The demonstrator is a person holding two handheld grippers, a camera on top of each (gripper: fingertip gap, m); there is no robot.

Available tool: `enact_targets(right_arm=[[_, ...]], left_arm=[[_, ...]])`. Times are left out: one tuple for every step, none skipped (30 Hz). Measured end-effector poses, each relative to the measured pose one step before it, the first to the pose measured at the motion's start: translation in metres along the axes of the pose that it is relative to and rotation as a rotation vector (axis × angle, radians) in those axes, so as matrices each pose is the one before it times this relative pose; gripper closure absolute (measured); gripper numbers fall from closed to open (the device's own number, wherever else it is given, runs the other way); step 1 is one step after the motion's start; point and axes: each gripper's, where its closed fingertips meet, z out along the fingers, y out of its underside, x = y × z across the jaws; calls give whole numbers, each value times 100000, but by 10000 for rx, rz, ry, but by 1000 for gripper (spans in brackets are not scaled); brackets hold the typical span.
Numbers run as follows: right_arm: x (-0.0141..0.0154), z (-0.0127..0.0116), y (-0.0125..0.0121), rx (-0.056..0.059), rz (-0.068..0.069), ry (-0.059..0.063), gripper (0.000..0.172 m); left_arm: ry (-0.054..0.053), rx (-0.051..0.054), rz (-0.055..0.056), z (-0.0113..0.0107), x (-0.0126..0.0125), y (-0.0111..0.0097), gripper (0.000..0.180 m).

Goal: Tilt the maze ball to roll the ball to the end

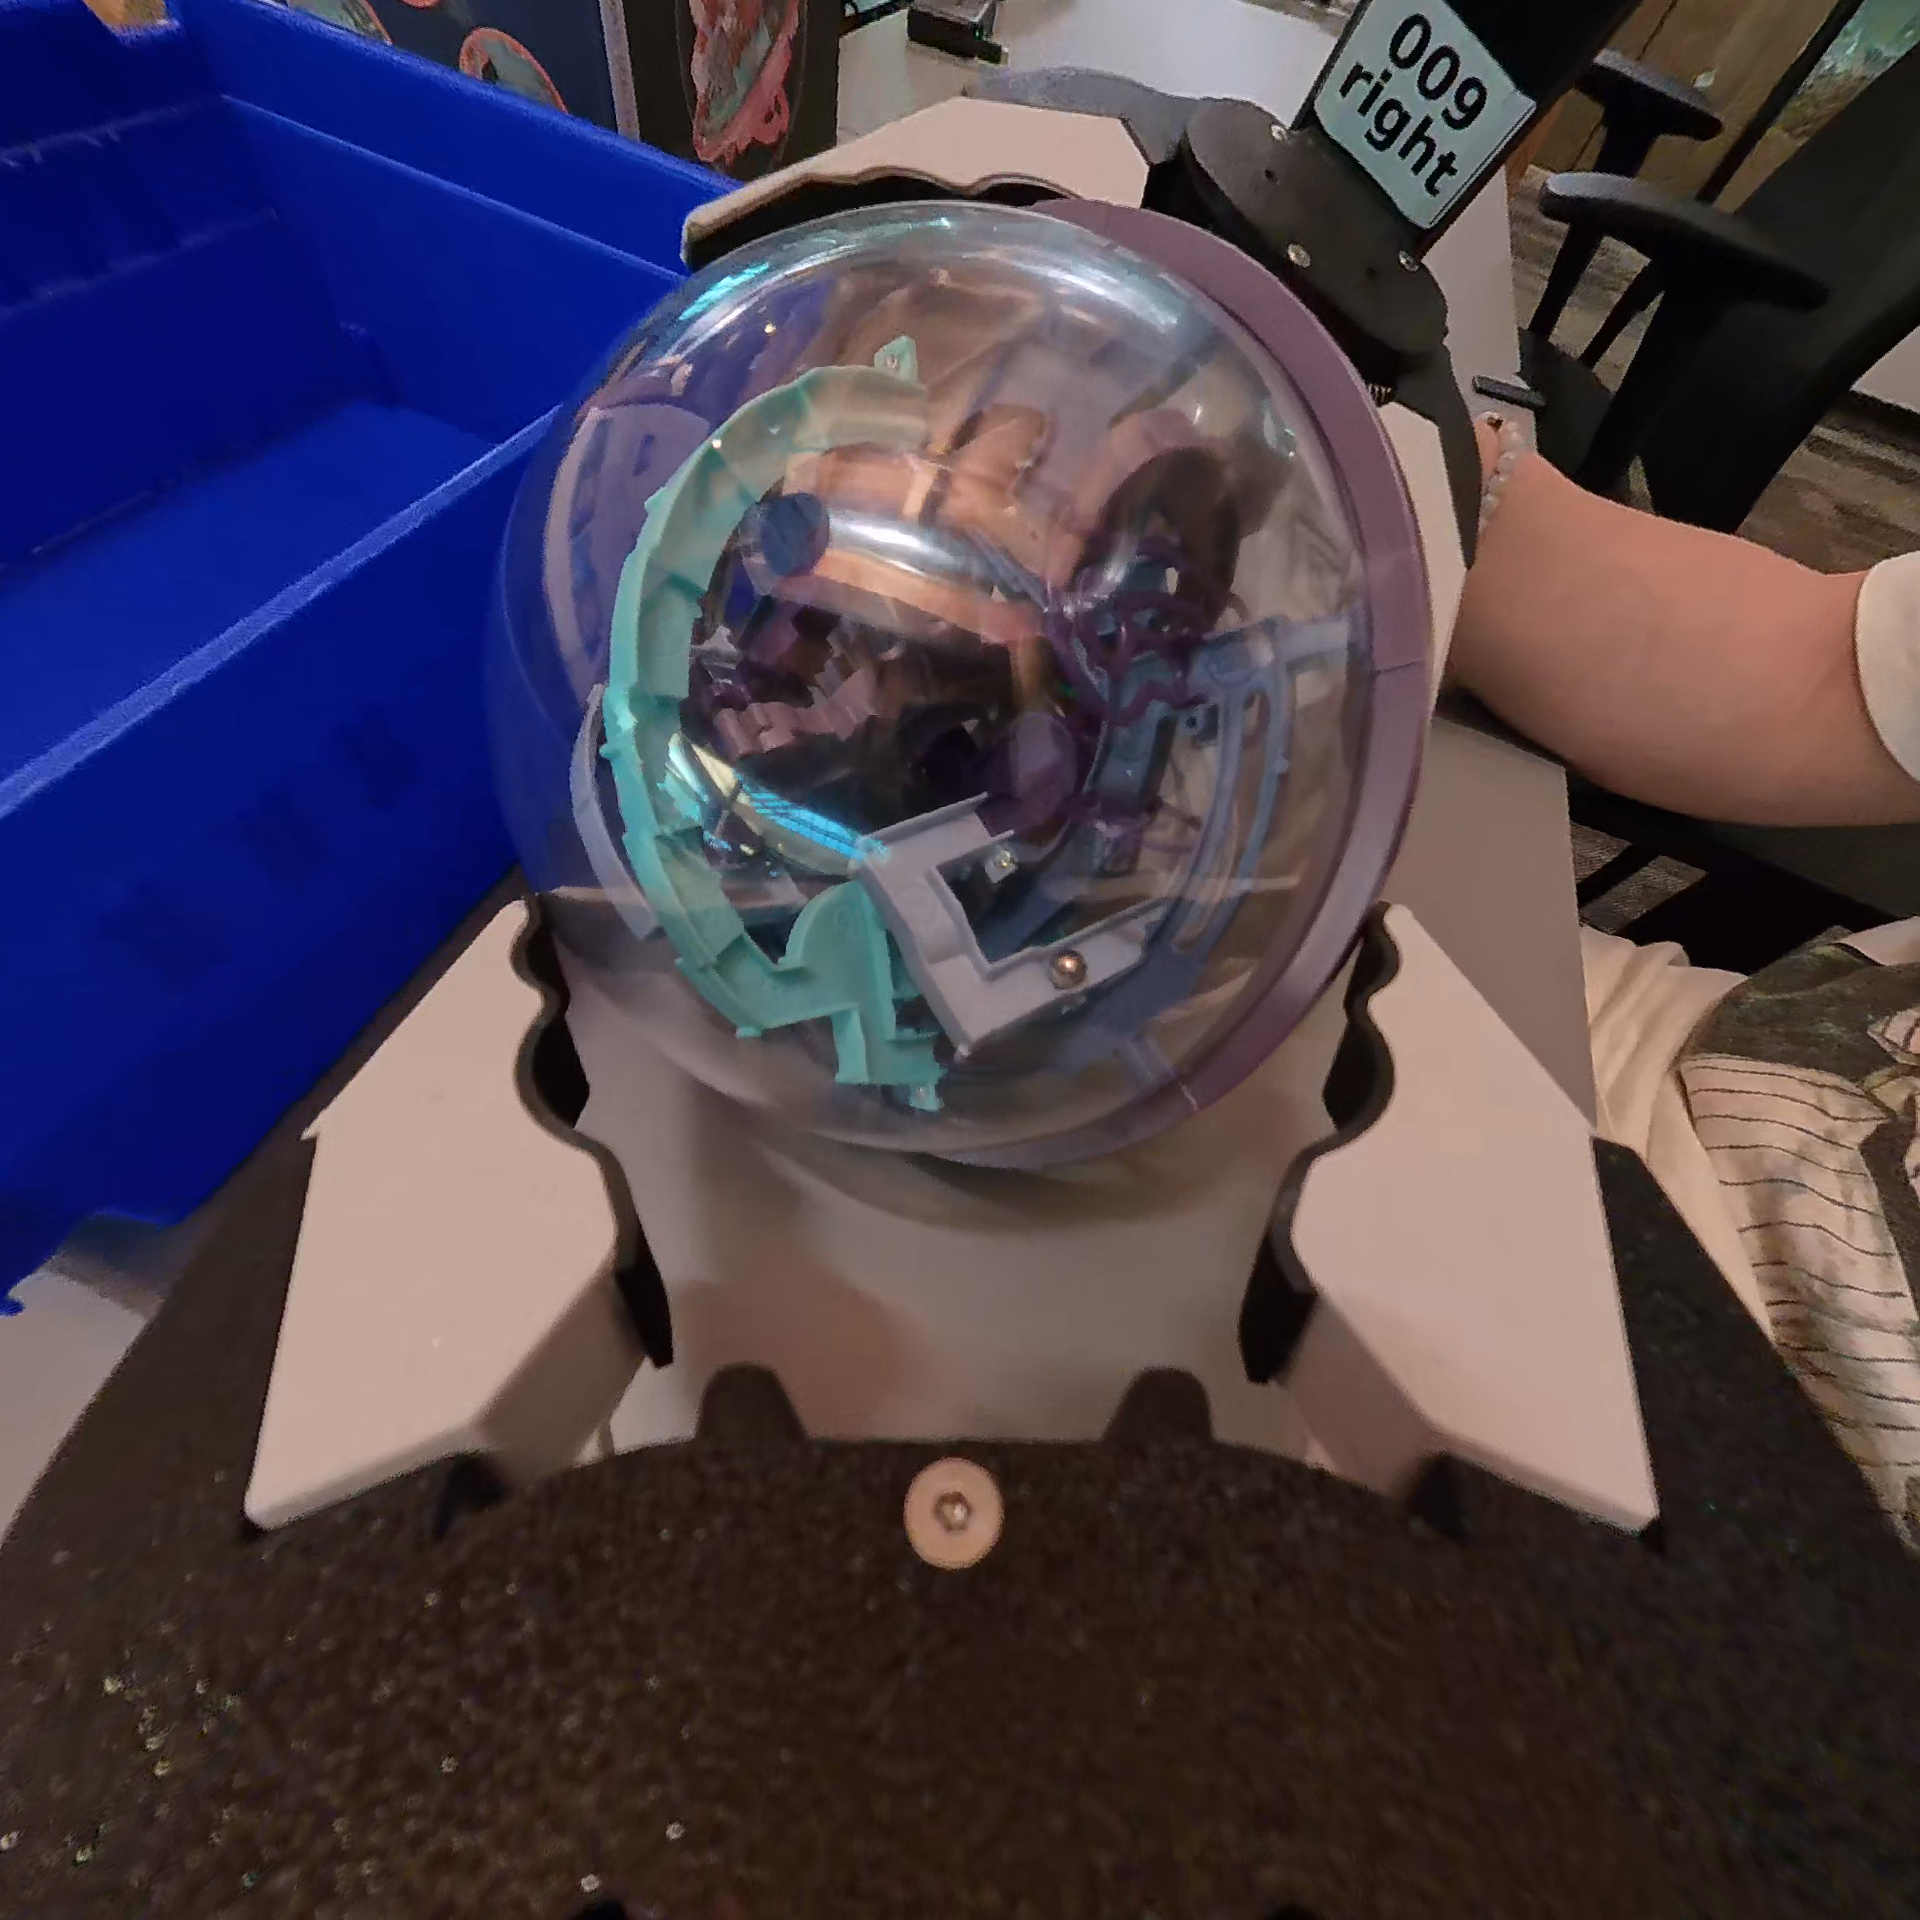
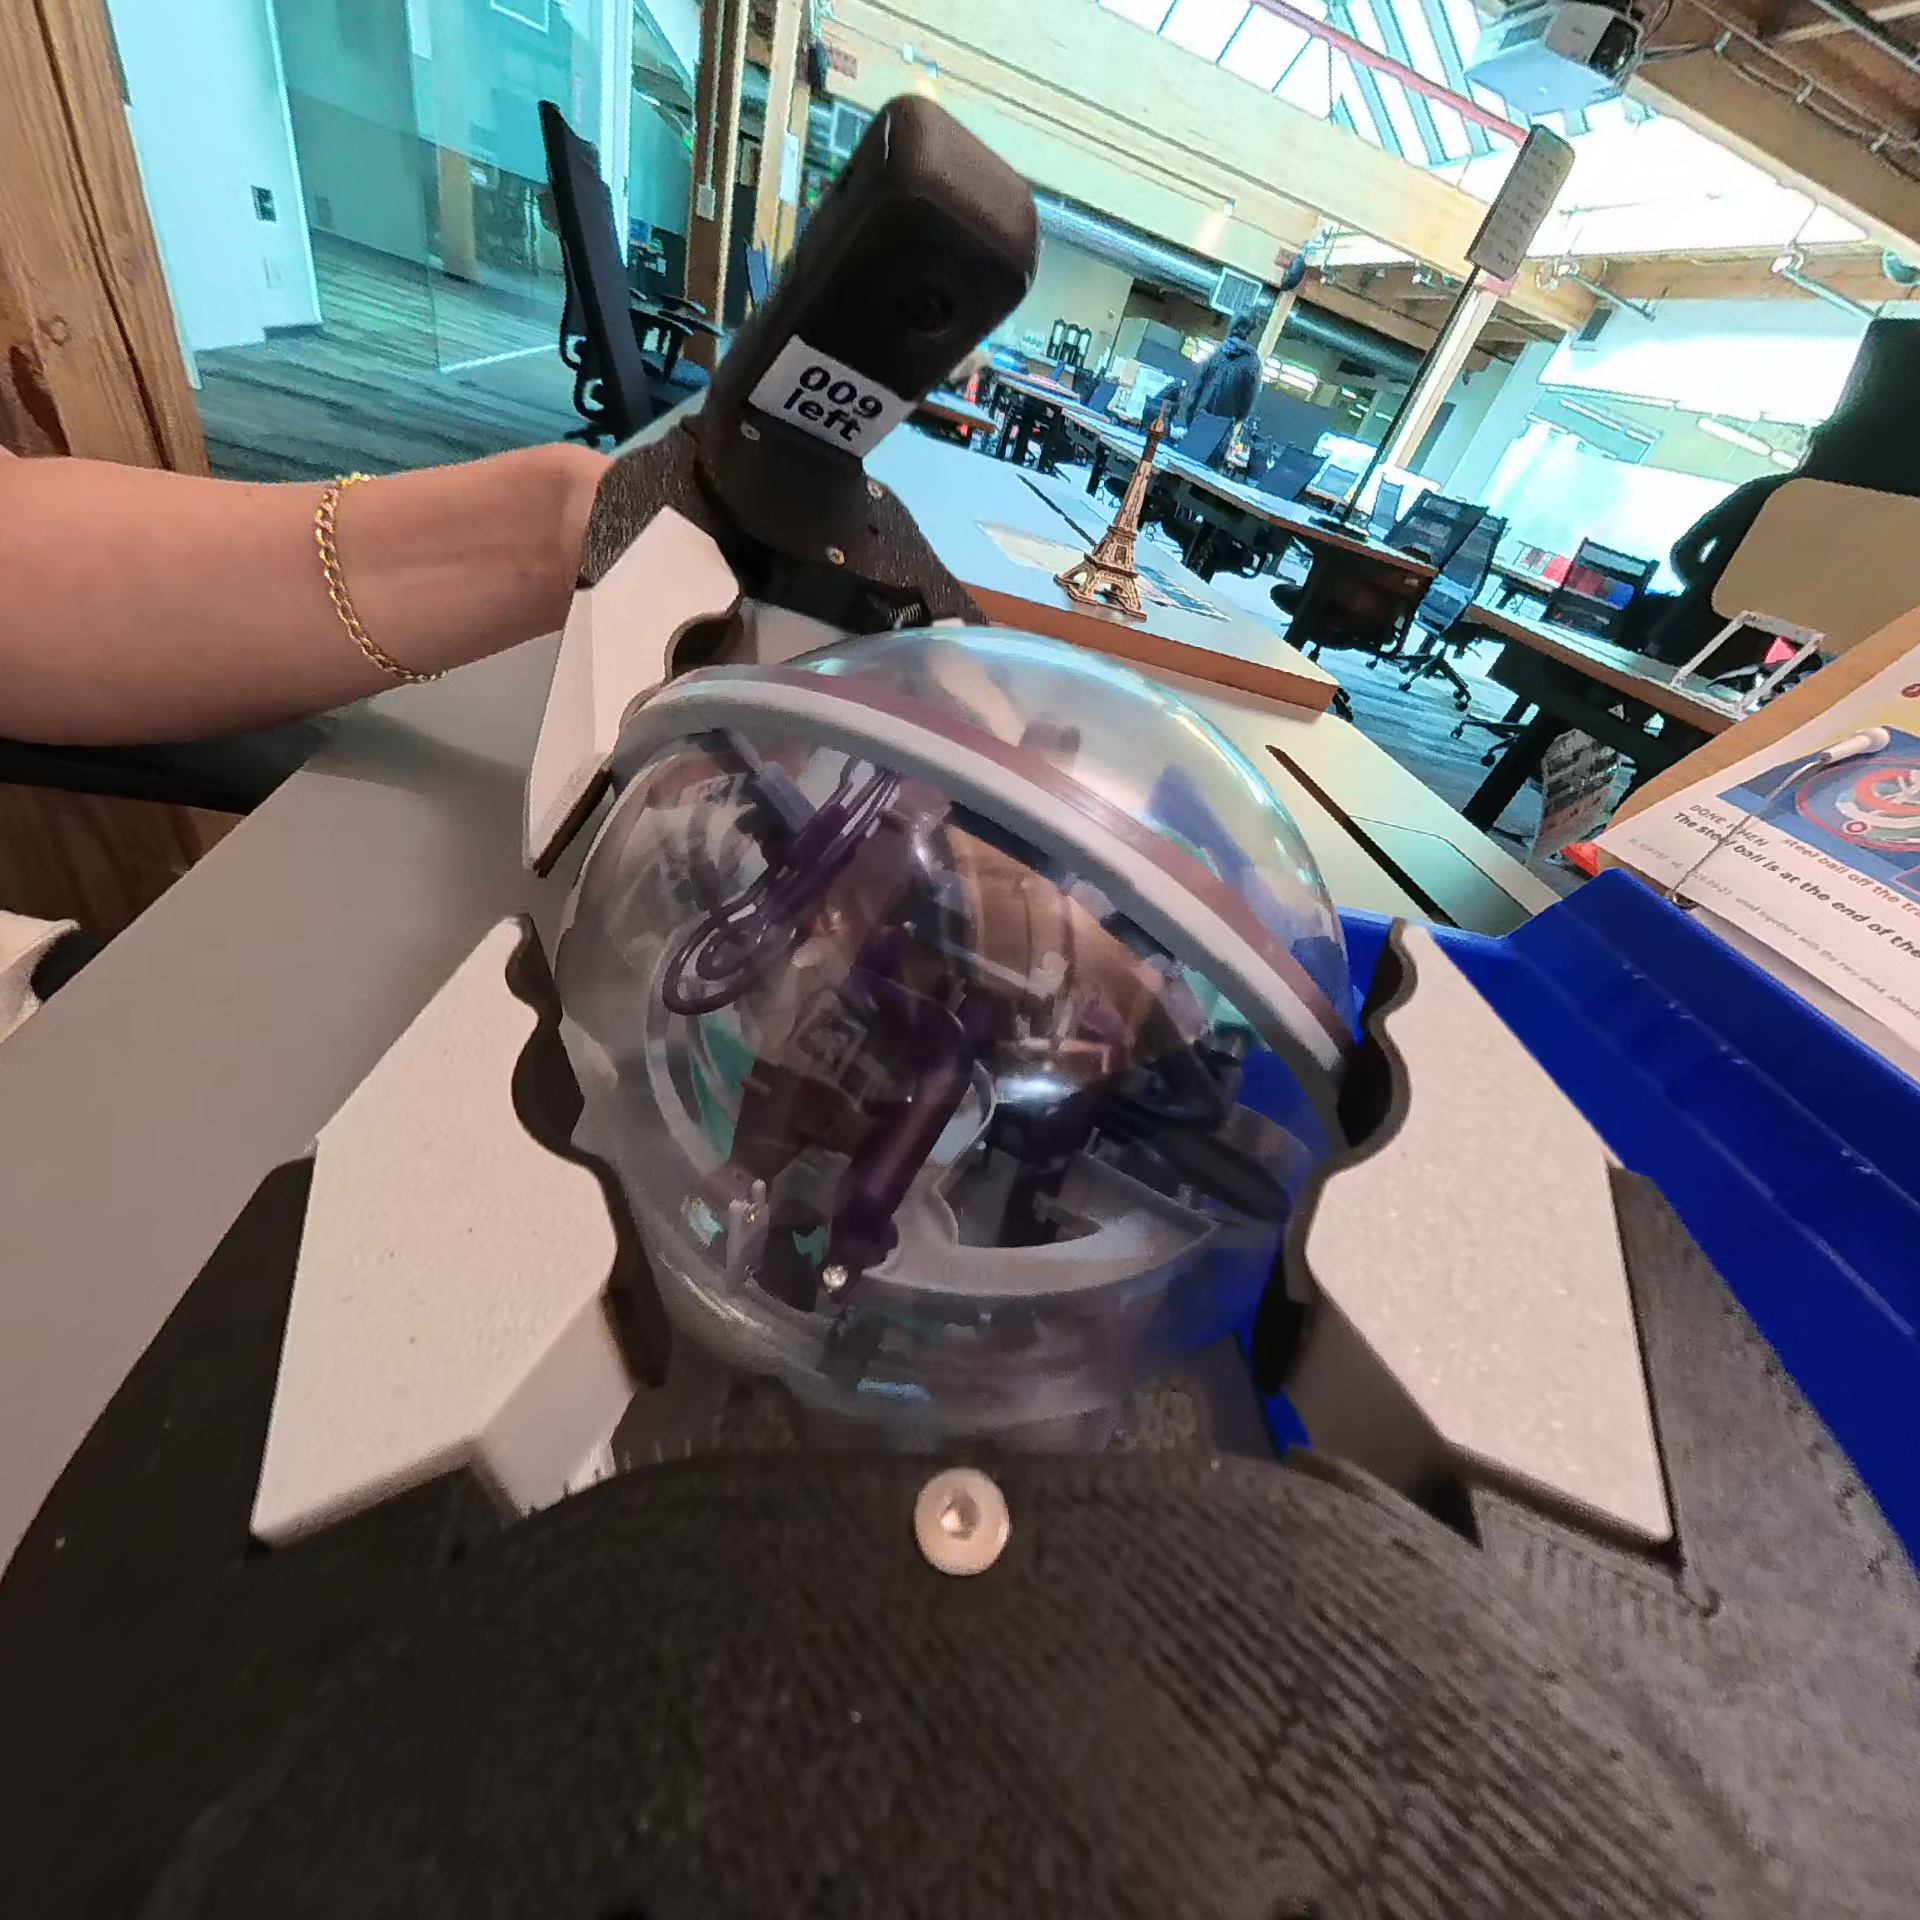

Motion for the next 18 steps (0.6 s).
enact_targets(right_arm=[[-2, 14, 191, -100, -22, -1, 23], [-12, 33, 218, -103, -29, 2, 23], [-2, 41, 261, -120, -32, 6, 23], [-12, 54, 318, -156, -59, 5, 22], [-34, 61, 386, -183, -99, 4, 22], [-53, 64, 369, -187, -124, -3, 22], [-57, 63, 293, -155, -102, 1, 22], [-22, 67, 161, -83, -65, 13, 22], [-25, 53, -22, 8, -41, 9, 22], [-24, 34, -45, 7, -37, 2, 22], [-3, 19, -17, -3, -6, 6, 22], [26, 30, -15, -3, 21, 11, 22], [36, 29, 7, -10, 59, 12, 22], [31, 25, 24, -5, 107, 9, 22], [28, 38, -9, 16, 130, 1, 22], [9, 55, -40, 30, 147, -10, 22], [-6, 52, -47, 32, 145, -13, 22], [17, 37, -25, 11, 102, -3, 22]], left_arm=[[-43, -1, -9, -73, -40, -62, 38], [-53, -8, 3, -101, -48, -61, 38], [-72, 1, 11, -106, -74, -78, 38], [-87, 12, 18, -128, -94, -100, 38], [-87, 16, 25, -139, -81, -107, 38], [-68, 13, 18, -143, -71, -84, 38], [-53, 7, 19, -130, -60, -63, 38], [-46, 1, 27, -92, -46, -40, 38], [-22, -31, 42, -62, -14, 37, 38], [8, -30, 16, -36, 0, 61, 38], [17, 2, -4, -17, -6, 24, 38], [22, 25, -27, -9, -23, 1, 38], [23, 38, -45, -8, -40, -18, 38], [26, 53, -73, -10, -35, -60, 38], [38, 49, -104, -34, -41, -43, 38], [56, 38, -131, -43, -22, -45, 38], [69, 40, -143, -56, -20, -27, 38], [61, 58, -115, -34, -33, -34, 38]])
